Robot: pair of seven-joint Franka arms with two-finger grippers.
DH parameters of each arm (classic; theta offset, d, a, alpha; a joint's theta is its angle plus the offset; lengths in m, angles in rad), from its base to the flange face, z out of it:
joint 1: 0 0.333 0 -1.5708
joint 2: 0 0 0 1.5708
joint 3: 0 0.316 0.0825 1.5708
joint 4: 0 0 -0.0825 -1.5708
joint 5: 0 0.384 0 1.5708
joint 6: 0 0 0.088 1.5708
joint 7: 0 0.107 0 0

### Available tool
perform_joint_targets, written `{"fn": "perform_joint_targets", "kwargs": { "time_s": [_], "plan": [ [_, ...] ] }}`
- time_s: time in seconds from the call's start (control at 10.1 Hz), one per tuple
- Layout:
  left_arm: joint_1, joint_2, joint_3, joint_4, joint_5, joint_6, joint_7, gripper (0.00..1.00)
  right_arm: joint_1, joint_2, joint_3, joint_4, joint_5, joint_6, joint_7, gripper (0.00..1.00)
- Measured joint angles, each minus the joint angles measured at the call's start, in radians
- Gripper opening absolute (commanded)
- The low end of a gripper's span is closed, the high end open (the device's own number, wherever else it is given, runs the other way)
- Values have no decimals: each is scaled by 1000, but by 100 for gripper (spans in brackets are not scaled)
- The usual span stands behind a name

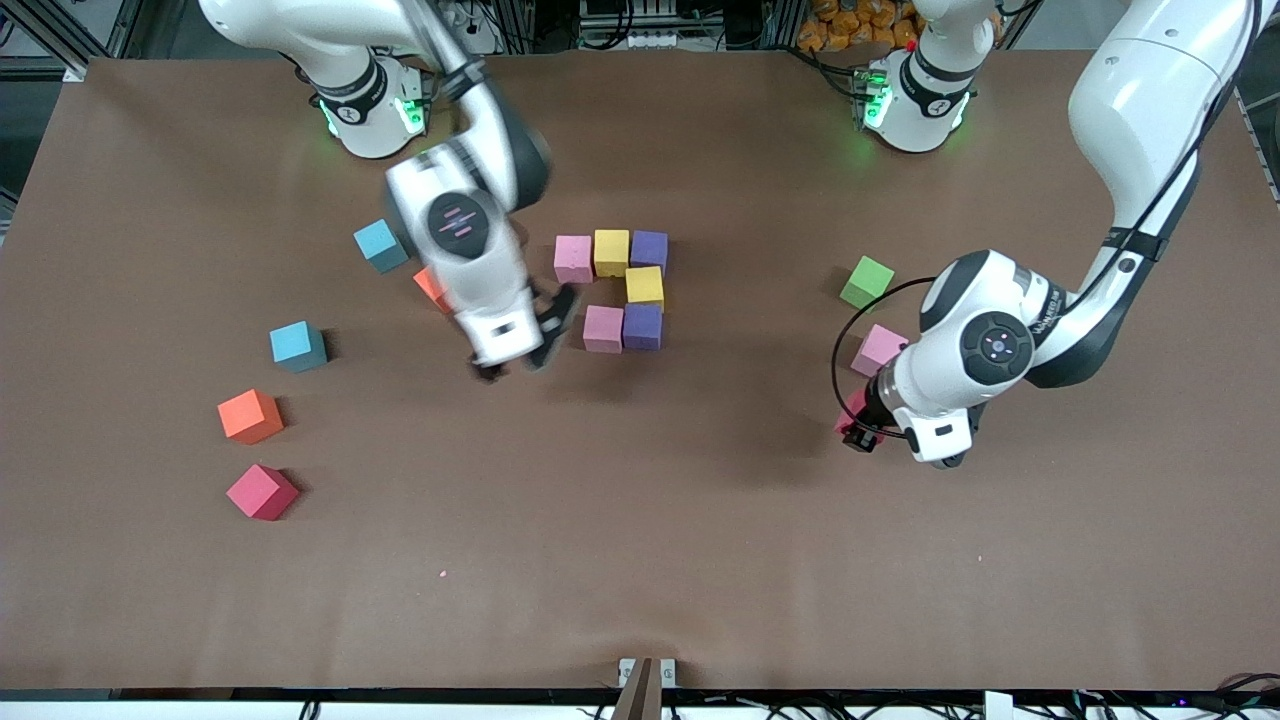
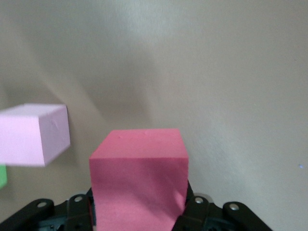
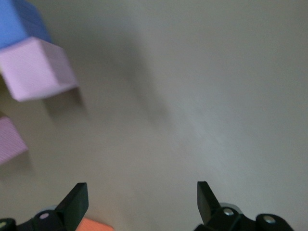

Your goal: Form number 2 with 11 blocks

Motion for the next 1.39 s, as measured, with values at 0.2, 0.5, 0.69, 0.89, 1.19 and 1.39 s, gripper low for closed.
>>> {"fn": "perform_joint_targets", "kwargs": {
  "time_s": [0.2,0.5,0.69,0.89,1.19,1.39],
  "plan": [
    [-5,-2,-40,1,0,0,-118,6,-109,-18,-2,-16,0,0,1,100],
    [-61,-3,-76,2,-1,-2,-311,6,-309,-20,1,-30,0,-2,-60,100],
    [-175,-1,-75,4,-2,-2,-477,6,-462,-6,34,-47,0,26,-206,100],
    [-302,9,-59,11,-2,-1,-646,6,-599,45,96,-42,0,115,-347,100],
    [-543,52,93,112,-5,1,-823,6,-632,254,113,168,1,147,-491,100],
    [-706,102,199,216,-8,9,-907,6,-674,326,161,269,1,113,-501,100]
  ]
}}
